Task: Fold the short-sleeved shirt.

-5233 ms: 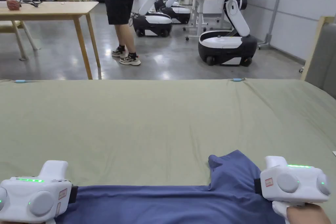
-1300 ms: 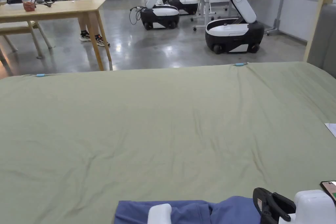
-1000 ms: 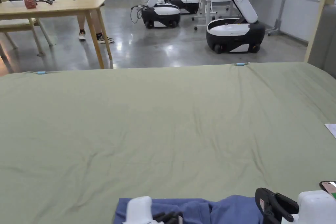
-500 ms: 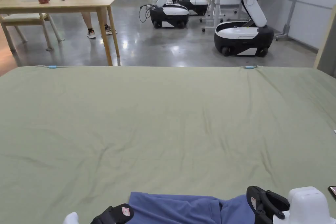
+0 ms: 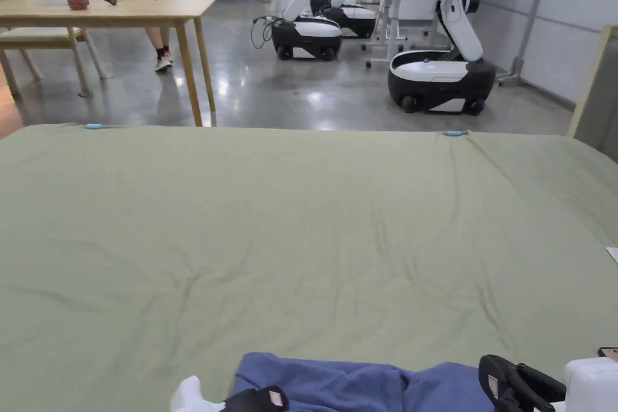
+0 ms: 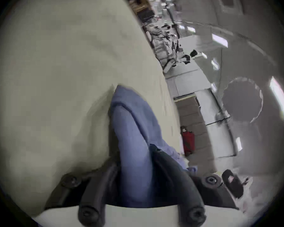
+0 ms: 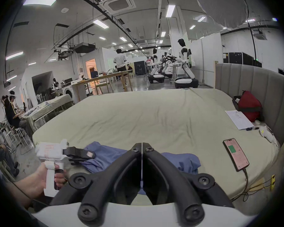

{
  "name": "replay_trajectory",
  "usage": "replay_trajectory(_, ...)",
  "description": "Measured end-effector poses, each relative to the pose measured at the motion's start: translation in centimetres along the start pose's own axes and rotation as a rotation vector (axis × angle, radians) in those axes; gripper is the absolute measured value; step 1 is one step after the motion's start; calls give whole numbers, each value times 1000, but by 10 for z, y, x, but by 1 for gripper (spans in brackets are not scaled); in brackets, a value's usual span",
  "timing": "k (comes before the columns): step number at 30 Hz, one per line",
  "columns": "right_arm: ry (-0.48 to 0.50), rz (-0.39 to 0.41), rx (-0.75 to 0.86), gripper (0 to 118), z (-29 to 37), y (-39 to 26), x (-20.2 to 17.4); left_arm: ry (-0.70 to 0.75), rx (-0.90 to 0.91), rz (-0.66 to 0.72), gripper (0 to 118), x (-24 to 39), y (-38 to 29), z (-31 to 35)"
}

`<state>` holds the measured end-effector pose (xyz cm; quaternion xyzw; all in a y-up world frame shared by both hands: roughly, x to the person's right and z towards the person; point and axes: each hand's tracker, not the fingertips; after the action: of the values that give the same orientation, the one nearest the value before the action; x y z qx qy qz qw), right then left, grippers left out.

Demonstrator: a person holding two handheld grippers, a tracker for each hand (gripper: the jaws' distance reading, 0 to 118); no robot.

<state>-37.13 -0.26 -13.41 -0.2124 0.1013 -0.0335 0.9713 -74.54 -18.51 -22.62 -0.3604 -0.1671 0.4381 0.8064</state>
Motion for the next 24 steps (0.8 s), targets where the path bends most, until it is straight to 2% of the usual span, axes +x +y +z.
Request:
replay_trajectory(1, -3, -1, 2, 2, 1, 1, 1, 14, 32, -45, 15, 7, -3, 10)
replay_trajectory(2, -5, -2, 5, 2, 1, 1, 3, 24, 51, -18, 14, 13, -7, 19)
replay_trajectory(3, -5, -4, 9, 2, 1, 1, 5, 45, 86, -62, 14, 7, 41, 41)
replay_trajectory(4, -9, -5, 11, 2, 0, 1, 6, 82, 121, -115, 14, 14, 47, 53)
replay_trajectory(7, -13, -6, 10, 2, 0, 0, 10, 171, 149, -330, 14, 52, 67, 74)
replay_trajectory(9, -16, -6, 14, 2, 0, 0, 12, 208, 141, -484, 14, 87, 55, 70)
replay_trajectory(12, -23, -22, 23, 2, 4, -2, 17, 155, 133, -666, 14, 144, 28, 44)
replay_trajectory(16, -47, -28, 20, 2, 14, -13, 25, 133, 53, -893, 14, 202, -33, -23)
replay_trajectory(19, -79, -32, 10, 2, 22, -20, 34, 269, -31, -1097, 14, 212, -82, -81)
replay_trajectory(20, -87, -32, 10, 2, 25, -22, 36, 294, -55, -1121, 14, 209, -91, -97)
replay_trajectory(21, -94, -28, 11, 2, 28, -24, 39, 298, -87, -1082, 15, 202, -98, -110)
replay_trajectory(22, -98, -23, 9, 2, 30, -24, 41, 288, -102, -1049, 23, 197, -98, -116)
replay_trajectory(23, -99, -14, 4, 2, 30, -25, 43, 276, -135, -1007, 50, 192, -94, -119)
replay_trajectory(24, -99, -4, 2, 2, 31, -25, 45, 259, -155, -982, 93, 195, -93, -115)
